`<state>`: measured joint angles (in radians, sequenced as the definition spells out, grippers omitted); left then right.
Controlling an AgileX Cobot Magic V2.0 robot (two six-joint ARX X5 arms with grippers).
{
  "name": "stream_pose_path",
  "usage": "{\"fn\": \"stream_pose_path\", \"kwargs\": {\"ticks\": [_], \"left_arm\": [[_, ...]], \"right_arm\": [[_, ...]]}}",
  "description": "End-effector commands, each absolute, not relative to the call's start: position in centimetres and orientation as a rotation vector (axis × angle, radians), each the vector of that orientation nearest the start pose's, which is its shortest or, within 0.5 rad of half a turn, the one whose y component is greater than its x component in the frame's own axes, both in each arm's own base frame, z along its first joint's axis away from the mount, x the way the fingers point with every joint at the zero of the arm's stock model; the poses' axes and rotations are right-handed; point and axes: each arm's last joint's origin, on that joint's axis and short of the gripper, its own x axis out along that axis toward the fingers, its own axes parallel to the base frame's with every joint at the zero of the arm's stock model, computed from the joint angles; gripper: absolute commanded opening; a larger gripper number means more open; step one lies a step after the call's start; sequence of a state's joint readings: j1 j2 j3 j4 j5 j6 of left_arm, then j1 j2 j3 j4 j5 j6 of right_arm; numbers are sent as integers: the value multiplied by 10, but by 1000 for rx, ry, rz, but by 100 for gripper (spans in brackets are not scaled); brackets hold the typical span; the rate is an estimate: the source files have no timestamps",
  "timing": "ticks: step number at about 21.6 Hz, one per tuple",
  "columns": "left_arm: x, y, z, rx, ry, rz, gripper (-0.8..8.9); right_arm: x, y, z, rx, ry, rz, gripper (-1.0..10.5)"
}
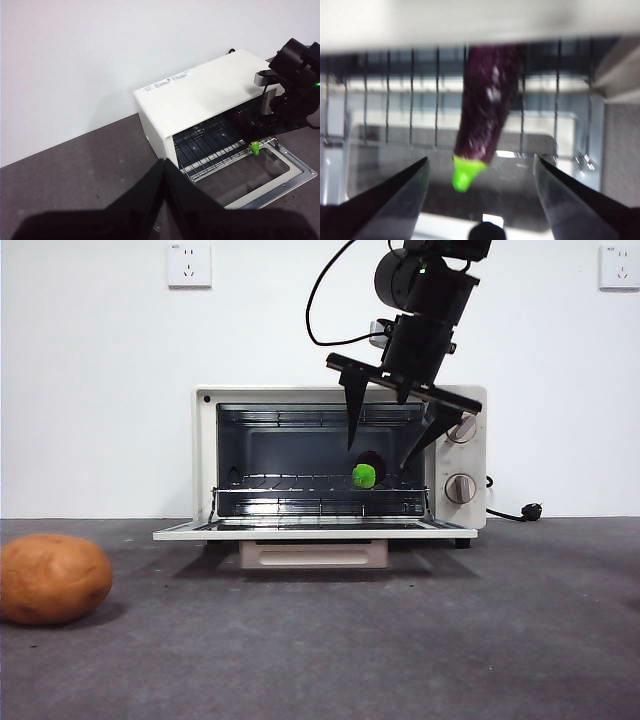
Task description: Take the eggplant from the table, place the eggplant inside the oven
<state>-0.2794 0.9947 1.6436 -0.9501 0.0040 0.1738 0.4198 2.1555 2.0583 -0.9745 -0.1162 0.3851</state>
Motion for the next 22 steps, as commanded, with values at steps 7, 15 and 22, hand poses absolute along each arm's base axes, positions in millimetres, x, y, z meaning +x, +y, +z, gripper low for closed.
{"fn": "stream_pose_path", "kwargs": {"ticks": [7, 15, 22], "left_arm": [[128, -38, 490, 230, 285, -319, -6], [135, -40, 488, 231, 298, -321, -6], [137, -41, 488, 231, 296, -321, -6]], "right_arm": [[385, 207, 341, -54, 1175, 423, 354], [312, 193, 486, 28, 690, 572, 347], [244, 148, 553, 56, 420, 529, 346]]}}
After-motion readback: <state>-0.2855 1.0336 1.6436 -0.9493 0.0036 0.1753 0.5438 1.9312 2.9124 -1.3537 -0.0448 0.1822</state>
